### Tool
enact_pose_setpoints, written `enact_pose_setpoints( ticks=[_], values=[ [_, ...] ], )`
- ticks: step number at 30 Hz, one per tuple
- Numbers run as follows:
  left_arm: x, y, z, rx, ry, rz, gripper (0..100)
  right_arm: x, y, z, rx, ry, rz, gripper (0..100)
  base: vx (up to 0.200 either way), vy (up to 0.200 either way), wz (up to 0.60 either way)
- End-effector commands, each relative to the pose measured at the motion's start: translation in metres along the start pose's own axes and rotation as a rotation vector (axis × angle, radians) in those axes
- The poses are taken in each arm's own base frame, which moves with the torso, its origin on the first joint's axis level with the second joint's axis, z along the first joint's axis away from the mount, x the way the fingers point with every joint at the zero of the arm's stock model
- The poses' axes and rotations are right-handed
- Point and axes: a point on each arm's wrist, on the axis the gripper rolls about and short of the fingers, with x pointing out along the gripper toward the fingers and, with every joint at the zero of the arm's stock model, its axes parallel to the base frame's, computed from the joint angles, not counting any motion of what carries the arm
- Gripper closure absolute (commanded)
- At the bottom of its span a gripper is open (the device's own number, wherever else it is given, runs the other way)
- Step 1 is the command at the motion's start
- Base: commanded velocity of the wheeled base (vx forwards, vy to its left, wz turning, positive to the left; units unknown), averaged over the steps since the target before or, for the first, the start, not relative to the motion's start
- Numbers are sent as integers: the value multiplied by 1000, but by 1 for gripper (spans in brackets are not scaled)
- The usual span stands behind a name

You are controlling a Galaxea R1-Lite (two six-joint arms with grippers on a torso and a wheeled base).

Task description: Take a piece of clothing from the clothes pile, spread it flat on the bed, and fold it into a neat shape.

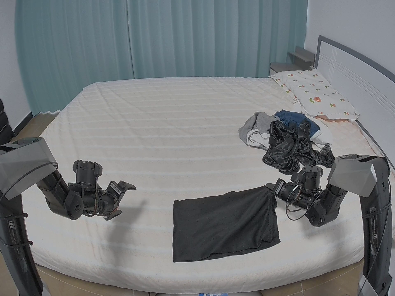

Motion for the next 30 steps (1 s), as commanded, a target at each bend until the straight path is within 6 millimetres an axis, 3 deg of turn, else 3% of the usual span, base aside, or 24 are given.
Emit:
enact_pose_setpoints(
  ticks=[1, 5, 6, 11, 16, 21, 30],
  values=[
    [0, 0, 0, 0, 1, 1, 0, 3, -6, -4, 4, 10, -9, 100, 0, 0, 0],
    [1, 0, 0, 0, -14, 8, 0, 4, -6, -4, 3, 6, -6, 100, 0, 0, 0],
    [1, 0, 0, 0, -19, 12, 0, 4, -6, -4, 3, 4, -4, 0, 0, 0, 0],
    [3, 0, -4, 8, -17, 21, 0, -5, 0, 1, 8, -19, 15, 0, 0, 0, 0],
    [4, 0, -6, 11, -12, 24, 0, -34, 7, 1, 15, 13, 44, 0, 0, 0, 0],
    [4, 0, -6, 10, -11, 25, 0, -63, 14, -5, 10, 134, 129, 0, -200, 0, 0],
    [7, 0, -8, 16, -28, 36, 0, -71, 16, -10, -5, 175, 136, 0, -156, 0, 0]
  ],
)
